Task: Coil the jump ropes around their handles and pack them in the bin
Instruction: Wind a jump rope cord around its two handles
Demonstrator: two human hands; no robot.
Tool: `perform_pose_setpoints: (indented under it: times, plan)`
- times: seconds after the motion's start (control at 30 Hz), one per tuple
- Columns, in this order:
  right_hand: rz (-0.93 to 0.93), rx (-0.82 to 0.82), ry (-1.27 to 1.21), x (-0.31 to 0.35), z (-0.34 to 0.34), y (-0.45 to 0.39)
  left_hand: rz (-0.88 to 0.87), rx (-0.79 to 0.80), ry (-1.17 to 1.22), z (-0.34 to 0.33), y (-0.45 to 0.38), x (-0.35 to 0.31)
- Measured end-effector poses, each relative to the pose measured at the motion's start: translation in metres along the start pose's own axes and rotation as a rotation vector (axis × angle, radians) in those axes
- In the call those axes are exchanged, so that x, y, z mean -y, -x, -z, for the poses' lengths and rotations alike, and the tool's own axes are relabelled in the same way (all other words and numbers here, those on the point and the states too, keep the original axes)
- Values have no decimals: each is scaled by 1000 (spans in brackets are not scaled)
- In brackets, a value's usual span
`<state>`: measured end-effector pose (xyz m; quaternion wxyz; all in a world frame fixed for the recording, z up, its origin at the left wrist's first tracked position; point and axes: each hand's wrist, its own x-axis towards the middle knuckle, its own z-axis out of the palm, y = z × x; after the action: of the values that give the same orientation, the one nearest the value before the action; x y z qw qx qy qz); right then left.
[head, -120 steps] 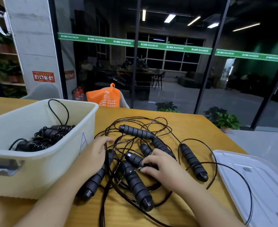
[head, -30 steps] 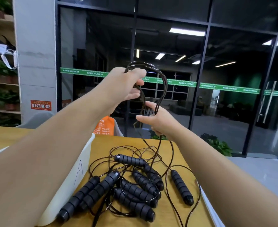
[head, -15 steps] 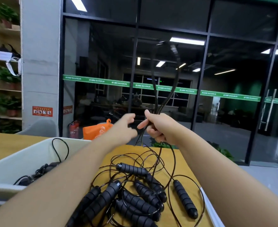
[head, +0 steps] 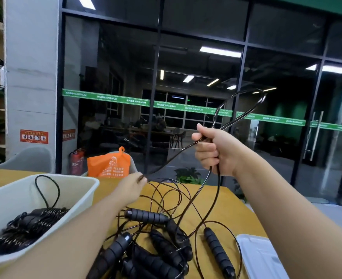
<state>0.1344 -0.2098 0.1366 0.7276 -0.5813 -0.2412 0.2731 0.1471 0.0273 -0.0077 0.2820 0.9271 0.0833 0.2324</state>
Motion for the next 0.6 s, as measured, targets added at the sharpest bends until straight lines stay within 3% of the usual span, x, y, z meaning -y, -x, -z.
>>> perform_pose_setpoints:
  times: [0.07, 0.13, 0.23, 0.33, 0.4, 0.5, 0.6]
  plan:
    - [11, -72, 48, -5, 11, -2, -14, -57, 92, 9, -8, -6]
    - [13, -156, 118, -12, 21, -7, 8, -150, 376, 23, -15, -22]
    - [-2, -233, 221, -26, 30, -18, 22, -137, 762, 52, -19, -48]
    - [2, -251, 259, -39, 31, -31, -133, -108, 749, 81, -14, -71]
    - [-7, -236, 268, -45, 28, -38, -251, -52, 592, 95, -7, -85]
    - [-37, -198, 275, -51, 24, -40, -395, -103, 431, 108, 1, -106]
    - [-13, -108, 410, -58, 21, -39, -457, -68, 488, 114, 12, -131]
